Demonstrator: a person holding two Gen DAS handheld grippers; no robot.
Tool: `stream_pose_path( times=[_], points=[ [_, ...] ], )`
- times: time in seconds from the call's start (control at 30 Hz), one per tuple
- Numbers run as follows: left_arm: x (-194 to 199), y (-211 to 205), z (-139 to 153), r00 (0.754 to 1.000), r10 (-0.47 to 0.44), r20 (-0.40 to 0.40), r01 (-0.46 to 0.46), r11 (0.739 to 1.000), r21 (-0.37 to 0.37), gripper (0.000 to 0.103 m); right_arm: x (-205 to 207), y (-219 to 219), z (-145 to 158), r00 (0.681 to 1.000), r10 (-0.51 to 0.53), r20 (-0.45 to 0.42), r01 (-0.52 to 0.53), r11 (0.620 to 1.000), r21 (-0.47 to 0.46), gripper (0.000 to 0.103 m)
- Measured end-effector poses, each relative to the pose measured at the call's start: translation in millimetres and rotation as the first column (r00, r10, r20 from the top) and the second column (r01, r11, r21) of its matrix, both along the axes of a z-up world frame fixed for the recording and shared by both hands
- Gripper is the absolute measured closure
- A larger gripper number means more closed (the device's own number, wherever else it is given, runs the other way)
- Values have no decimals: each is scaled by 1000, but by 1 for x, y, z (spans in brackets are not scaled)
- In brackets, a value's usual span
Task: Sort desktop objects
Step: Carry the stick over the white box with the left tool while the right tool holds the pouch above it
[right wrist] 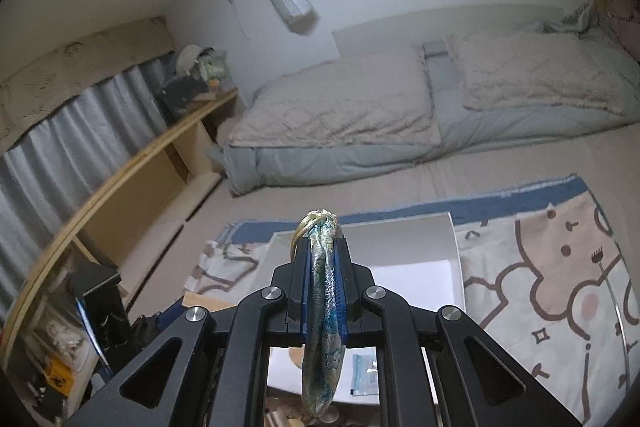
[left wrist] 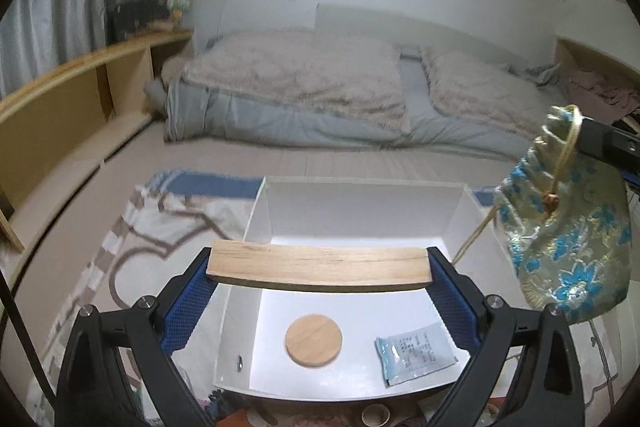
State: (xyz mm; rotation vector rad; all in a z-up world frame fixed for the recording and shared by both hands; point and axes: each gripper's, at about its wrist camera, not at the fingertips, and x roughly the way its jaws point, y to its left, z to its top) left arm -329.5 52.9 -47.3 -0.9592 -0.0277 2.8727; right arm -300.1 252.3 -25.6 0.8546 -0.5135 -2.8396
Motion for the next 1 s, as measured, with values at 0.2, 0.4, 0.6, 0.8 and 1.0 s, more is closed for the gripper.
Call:
stream_pose_path(
  times=[0.2,0.4,0.6,0.8,1.0],
  points=[
    [-22,4,-31,991,-9,131,8,1000,8,3,-24,-2,-29,996,2,85,-4,1000,21,92],
    [-35,16,-50,978,-53,201,54,999,-1,3,-41,-4,-54,990,6,139,-10,1000,29,92],
    [-35,28,-62,973,-97,208,106,994,-31,3,-54,-7,-71,985,2,175,-12,998,59,92],
    [-39,28,-69,973,-92,213,96,995,-10,3,-62,-4,-77,984,-4,178,-6,998,60,92],
    [-44,36,-78,967,-101,232,107,994,-13,3,-69,-2,-83,981,-4,192,-9,998,65,92]
  ],
)
